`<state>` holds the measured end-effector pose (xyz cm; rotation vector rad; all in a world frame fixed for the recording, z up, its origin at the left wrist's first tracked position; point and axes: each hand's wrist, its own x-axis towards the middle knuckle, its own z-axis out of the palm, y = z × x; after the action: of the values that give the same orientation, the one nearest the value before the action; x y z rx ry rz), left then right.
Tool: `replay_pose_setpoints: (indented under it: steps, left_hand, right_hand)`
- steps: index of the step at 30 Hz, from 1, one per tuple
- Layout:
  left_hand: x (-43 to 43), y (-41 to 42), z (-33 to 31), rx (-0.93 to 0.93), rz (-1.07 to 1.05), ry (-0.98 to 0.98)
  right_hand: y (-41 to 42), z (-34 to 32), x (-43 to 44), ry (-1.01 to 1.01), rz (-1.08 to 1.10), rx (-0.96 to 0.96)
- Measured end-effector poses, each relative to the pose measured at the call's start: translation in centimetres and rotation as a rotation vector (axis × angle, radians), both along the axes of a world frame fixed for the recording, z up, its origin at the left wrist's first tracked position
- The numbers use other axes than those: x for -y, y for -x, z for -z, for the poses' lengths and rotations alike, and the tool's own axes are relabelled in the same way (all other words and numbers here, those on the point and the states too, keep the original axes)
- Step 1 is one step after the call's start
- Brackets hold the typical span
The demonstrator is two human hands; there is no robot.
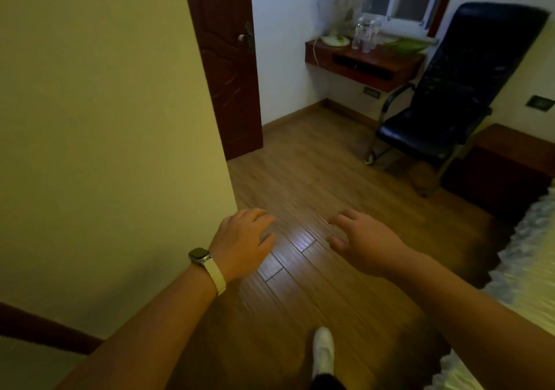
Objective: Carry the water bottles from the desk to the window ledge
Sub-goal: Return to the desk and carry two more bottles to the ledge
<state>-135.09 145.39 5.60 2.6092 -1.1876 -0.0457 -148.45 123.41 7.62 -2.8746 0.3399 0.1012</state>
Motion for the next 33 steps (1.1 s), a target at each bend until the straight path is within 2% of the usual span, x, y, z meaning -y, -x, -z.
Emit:
replay_pose_setpoints:
  steps: [7, 16, 24, 33]
  left_hand:
    - [10.5, -8.0, -0.2, 0.051, 0.053, -0.038]
    - [25.4, -16.2, -2.5, 0.135, 0.132, -0.049]
    - [33.5, -22.8, -2.5, 0.16, 0.16, -0.028]
    - [41.4, -33.5, 0.8, 0.159, 0.182, 0.018]
  right_hand:
    - [-7.4, 2.4, 10.3, -0.037, 0.067, 0.059]
    - [-14.8, 0.1, 24.8, -0.025, 0.097, 0.106]
    - [-19.2, 0.0, 32.4, -0.037, 0.149, 0.106]
    - [-29.2, 2.6, 39.5, 0.017, 0.168, 0.081]
